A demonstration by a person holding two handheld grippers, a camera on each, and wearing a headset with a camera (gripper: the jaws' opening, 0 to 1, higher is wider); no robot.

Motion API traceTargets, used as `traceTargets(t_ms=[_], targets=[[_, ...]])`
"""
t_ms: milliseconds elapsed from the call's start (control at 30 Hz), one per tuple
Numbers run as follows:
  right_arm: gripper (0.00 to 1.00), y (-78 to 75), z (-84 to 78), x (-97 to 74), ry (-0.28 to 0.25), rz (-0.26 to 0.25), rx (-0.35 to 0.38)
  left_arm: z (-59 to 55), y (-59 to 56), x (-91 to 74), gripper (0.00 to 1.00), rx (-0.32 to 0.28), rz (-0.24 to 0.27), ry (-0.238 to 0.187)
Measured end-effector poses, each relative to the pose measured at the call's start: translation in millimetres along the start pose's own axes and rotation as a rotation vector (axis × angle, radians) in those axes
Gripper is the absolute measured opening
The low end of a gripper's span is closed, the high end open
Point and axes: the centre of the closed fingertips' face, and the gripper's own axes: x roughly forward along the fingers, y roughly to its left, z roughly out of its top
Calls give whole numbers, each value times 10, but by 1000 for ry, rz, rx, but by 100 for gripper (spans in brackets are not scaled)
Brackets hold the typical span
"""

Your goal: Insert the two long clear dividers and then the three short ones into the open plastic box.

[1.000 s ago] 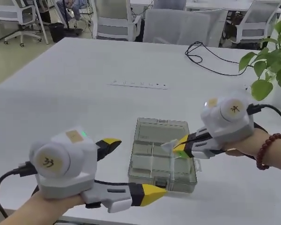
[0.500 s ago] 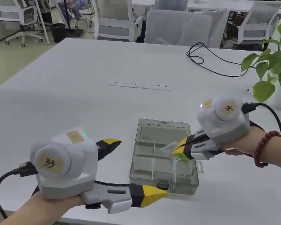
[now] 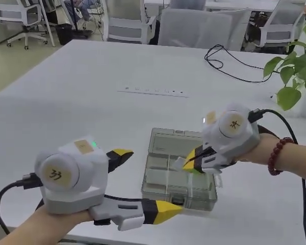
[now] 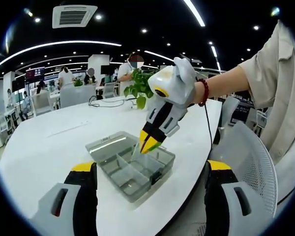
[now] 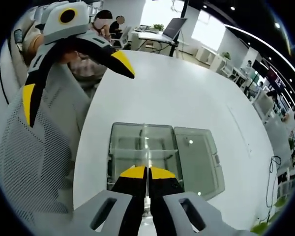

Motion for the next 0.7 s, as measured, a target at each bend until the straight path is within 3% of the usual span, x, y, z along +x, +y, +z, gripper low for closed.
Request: traceTargets(t_ms=[400, 700], targets=[[2, 21, 18, 69, 23, 26, -53, -3, 0, -23, 93, 9, 9, 1], [2, -5, 26, 91, 29, 51, -11, 10, -3, -22, 92, 17, 11, -4]])
